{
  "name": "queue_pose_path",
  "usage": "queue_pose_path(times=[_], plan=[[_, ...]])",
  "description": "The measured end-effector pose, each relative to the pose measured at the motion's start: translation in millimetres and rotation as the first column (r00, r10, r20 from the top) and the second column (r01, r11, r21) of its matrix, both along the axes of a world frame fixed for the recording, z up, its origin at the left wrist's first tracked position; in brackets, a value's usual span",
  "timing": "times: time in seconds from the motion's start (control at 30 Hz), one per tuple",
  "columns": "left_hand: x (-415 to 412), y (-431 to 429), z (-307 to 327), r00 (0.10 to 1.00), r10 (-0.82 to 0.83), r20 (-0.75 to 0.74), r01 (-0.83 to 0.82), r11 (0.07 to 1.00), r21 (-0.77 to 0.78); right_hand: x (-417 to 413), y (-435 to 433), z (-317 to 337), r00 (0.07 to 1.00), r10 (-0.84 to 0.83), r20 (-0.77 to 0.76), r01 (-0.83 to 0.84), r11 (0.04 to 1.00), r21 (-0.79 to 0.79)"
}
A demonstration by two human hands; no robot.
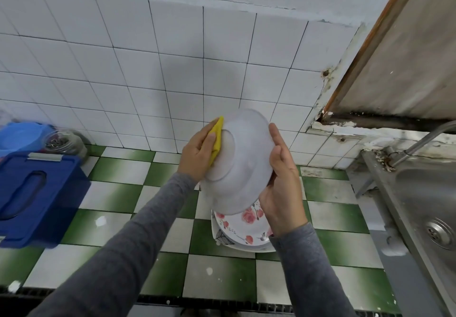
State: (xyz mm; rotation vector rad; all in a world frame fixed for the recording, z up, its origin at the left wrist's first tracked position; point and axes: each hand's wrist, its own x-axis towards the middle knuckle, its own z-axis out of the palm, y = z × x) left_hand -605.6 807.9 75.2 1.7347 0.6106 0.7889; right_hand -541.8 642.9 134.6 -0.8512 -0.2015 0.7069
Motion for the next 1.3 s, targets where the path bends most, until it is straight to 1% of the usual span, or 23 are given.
queue_pose_path(times=[0.07, 0.13, 0.23, 0.3, 0.33, 0.4, 0.43, 0.5, 0.57, 0.63, 0.67, 0.73, 0.8, 0.83, 0.93, 1.0, 1.07, 1.2, 1.3], plan=[[-2.0, -8.0, -7.7, 0.998, 0.037, 0.046, -0.035, 0.998, -0.046, -0.2, -0.2, 1.7, 1.0, -0.013, 0.004, 0.013, 1.0, 0.028], [-1.6, -18.4, -14.1, 0.99, 0.105, 0.096, -0.1, 0.993, -0.059, -1.6, 0.5, -0.1, 0.999, -0.037, -0.001, 0.037, 0.999, 0.031], [0.1, -30.3, -25.5, 0.969, 0.174, 0.177, -0.171, 0.985, -0.033, -0.2, 2.1, -5.0, 0.994, -0.093, -0.051, 0.095, 0.994, 0.048], [-0.9, -39.4, -31.0, 0.958, 0.184, 0.218, -0.193, 0.981, 0.021, 3.0, 5.0, -5.8, 0.99, -0.112, -0.086, 0.121, 0.988, 0.099], [-1.7, -44.9, -32.3, 0.96, 0.171, 0.223, -0.192, 0.978, 0.077, 4.5, 7.0, -5.4, 0.988, -0.113, -0.1, 0.126, 0.984, 0.125], [-2.3, -55.1, -33.1, 0.973, 0.118, 0.2, -0.167, 0.954, 0.249, 7.1, 10.7, -3.8, 0.989, -0.102, -0.108, 0.119, 0.981, 0.156], [-1.7, -58.0, -33.5, 0.98, 0.092, 0.178, -0.151, 0.924, 0.352, 8.2, 12.4, -3.4, 0.991, -0.082, -0.101, 0.098, 0.982, 0.163], [0.6, -58.7, -31.6, 0.988, 0.055, 0.141, -0.123, 0.835, 0.536, 8.4, 14.6, -3.5, 0.996, -0.017, -0.084, 0.03, 0.988, 0.152], [5.0, -56.1, -26.7, 0.993, 0.008, 0.121, -0.086, 0.755, 0.65, 7.6, 16.0, -4.8, 0.997, 0.048, -0.067, -0.042, 0.994, 0.1], [8.6, -53.8, -20.9, 0.996, -0.024, 0.089, -0.045, 0.717, 0.695, 5.3, 16.6, -5.7, 0.993, 0.103, -0.054, -0.101, 0.994, 0.037], [9.5, -52.5, -18.6, 0.998, -0.019, 0.065, -0.032, 0.72, 0.693, 3.5, 16.6, -5.8, 0.992, 0.124, -0.039, -0.124, 0.992, 0.003], [9.8, -49.0, -14.7, 1.0, 0.009, 0.022, -0.02, 0.779, 0.626, 0.8, 14.7, -5.4, 0.987, 0.159, 0.002, -0.159, 0.985, -0.06], [8.2, -44.4, -9.8, 1.0, 0.001, -0.006, 0.002, 0.875, 0.483, 0.1, 11.1, -4.2, 0.982, 0.185, 0.03, -0.181, 0.978, -0.107], [7.1, -41.5, -7.7, 1.0, -0.016, -0.002, 0.015, 0.909, 0.416, 0.3, 9.1, -3.0, 0.979, 0.199, 0.042, -0.192, 0.973, -0.13], [2.1, -31.5, -3.7, 0.999, -0.049, 0.016, 0.042, 0.961, 0.274, 3.0, 4.6, 0.6, 0.975, 0.216, 0.054, -0.205, 0.967, -0.153], [-0.8, -25.5, -4.5, 0.998, -0.043, 0.037, 0.035, 0.981, 0.191, 6.0, 2.3, 2.0, 0.978, 0.205, 0.042, -0.197, 0.97, -0.14], [-3.4, -19.9, -6.4, 0.998, -0.002, 0.064, -0.004, 0.995, 0.102, 8.2, 0.3, 3.4, 0.981, 0.19, 0.043, -0.185, 0.977, -0.106], [-7.6, -12.7, -21.1, 0.995, 0.035, 0.089, -0.032, 0.999, -0.037, 7.3, -0.9, 8.2, 0.991, 0.124, 0.044, -0.125, 0.992, 0.018], [-7.9, -18.5, -34.5, 0.988, 0.059, 0.141, -0.047, 0.995, -0.089, 6.2, 2.9, 5.5, 0.998, 0.065, 0.011, -0.066, 0.993, 0.097]])
